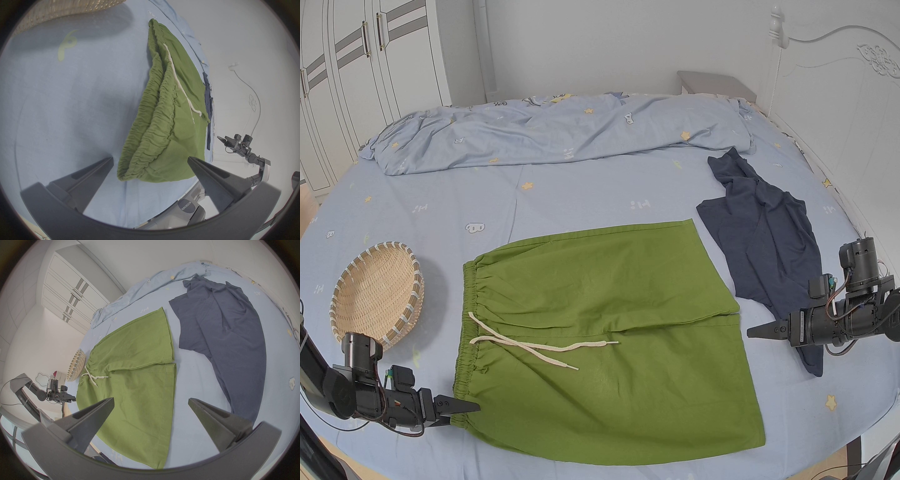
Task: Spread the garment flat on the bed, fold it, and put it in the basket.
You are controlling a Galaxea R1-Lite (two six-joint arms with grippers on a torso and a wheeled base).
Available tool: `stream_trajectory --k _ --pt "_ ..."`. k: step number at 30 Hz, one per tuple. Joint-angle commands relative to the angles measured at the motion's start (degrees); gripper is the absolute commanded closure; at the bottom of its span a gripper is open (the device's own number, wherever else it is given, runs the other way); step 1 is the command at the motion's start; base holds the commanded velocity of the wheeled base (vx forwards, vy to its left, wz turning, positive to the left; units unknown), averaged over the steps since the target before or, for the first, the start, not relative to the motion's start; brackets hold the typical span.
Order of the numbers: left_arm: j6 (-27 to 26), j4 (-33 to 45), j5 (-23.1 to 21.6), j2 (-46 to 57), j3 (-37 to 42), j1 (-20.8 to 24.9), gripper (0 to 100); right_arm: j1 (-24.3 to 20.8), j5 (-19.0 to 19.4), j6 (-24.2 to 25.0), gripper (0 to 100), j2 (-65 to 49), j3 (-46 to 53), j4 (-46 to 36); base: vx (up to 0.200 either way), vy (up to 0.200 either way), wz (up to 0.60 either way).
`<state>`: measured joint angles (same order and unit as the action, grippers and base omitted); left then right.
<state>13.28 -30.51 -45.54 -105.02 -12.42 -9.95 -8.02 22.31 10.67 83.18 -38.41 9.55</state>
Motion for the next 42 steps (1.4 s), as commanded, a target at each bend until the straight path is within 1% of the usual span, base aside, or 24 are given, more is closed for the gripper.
stream_trajectory --k 1,3,4,9,14,16,18,20,21,24,26,28,31,34,36,37,38,39,40,41,42 --pt "0.08 0.02 -0.07 -1.68 -0.32 0.54 0 -0.24 0.02 -0.03 0 0.06 0.0 0.03 0.0 0.0 0.0" --pt "0.08 0.02 -0.07 -1.77 -0.41 0.54 0 -0.24 0.02 0.06 0 0.14 0.0 0.03 0.0 0.0 0.0" --pt "0.08 0.02 -0.07 -1.77 -0.41 0.54 100 -0.24 0.1 0.06 0 0.14 0.0 0.03 0.0 0.0 0.0" --pt "0.0 -0.07 0.02 -1.77 -0.41 0.46 100 -0.15 0.02 0.06 0 0.14 0.0 0.03 0.0 0.0 0.0" --pt "-0.36 -0.07 0.54 -1.41 0.47 -1.04 100 -0.15 0.02 0.06 0 0.14 0.09 0.03 0.0 0.0 0.0" --pt "-0.53 -0.07 0.63 0.34 3.63 -5.08 100 -0.15 0.02 -0.3 0 0.06 0.62 0.03 0.0 0.0 0.0" --pt "-1.41 -0.07 0.63 0.87 4.42 -6.49 100 -0.15 0.02 -0.3 0 0.06 0.88 -0.05 0.0 0.0 0.0" --pt "-3.7 -0.07 0.54 0.52 4.6 -8.86 100 -0.5 0.28 -0.56 0 -0.56 3.08 -0.23 0.0 0.0 0.0" --pt "-3.78 -0.07 0.54 0.52 4.69 -8.86 100 -0.59 0.28 -0.56 0 -0.56 3.26 -0.23 0.0 0.0 0.0" --pt "-4.05 0.02 0.63 0.52 4.95 -10.71 100 -3.4 0.37 -0.21 0 -0.65 5.98 -0.67 0.0 0.0 0.0" --pt "-4.75 0.02 0.63 0.34 5.04 -12.03 100 -4.11 0.81 -0.38 0 -0.03 8.53 -0.58 0.0 0.0 0.0" --pt "-5.01 0.02 0.63 0.34 5.04 -12.03 100 -4.2 1.51 -0.47 0 0.93 9.94 -0.58 0.0 0.0 0.0" --pt "-5.1 0.02 0.63 0.08 4.69 -12.46 100 -3.76 5.03 -0.38 0 1.9 13.01 -0.76 0.0 0.0 0.0" --pt "-5.1 -0.07 0.63 -0.1 4.6 -12.46 100 -2.35 8.45 -0.56 0 2.69 16.18 -0.67 0.0 0.0 0.0" --pt "-5.1 -0.07 0.63 -0.1 4.42 -12.38 100 -2.35 10.65 -0.74 0 3.92 17.06 -0.58 0.0 0.0 0.0" --pt "-5.19 -0.07 0.63 -0.1 4.51 -12.29 100 -2.61 12.58 -0.82 0 4.8 17.67 -0.67 0.0 0.0 0.0" --pt "-5.19 -0.07 0.63 -0.1 4.51 -12.29 100 -2.61 12.76 -0.91 0 4.89 17.76 -0.67 0.0 0.0 0.0" --pt "-5.19 -0.07 0.63 -0.18 4.42 -12.38 100 -3.05 14.96 -1.09 0 7.0 18.55 -0.49 0.0 0.0 0.0" --pt "-5.19 -0.07 0.63 -0.18 4.42 -12.38 100 -3.32 15.75 -1.44 0 7.97 18.73 -0.49 0.0 0.0 0.0" --pt "-5.1 -0.07 0.63 -0.36 4.34 -12.73 100 -4.2 17.07 -3.2 0 10.6 19.08 -0.49 0.0 0.0 0.0" --pt "-5.1 -0.07 0.63 -0.45 4.34 -12.99 100 -4.46 17.15 -4.16 0 11.57 19.16 -0.49 0.0 0.0 0.0"
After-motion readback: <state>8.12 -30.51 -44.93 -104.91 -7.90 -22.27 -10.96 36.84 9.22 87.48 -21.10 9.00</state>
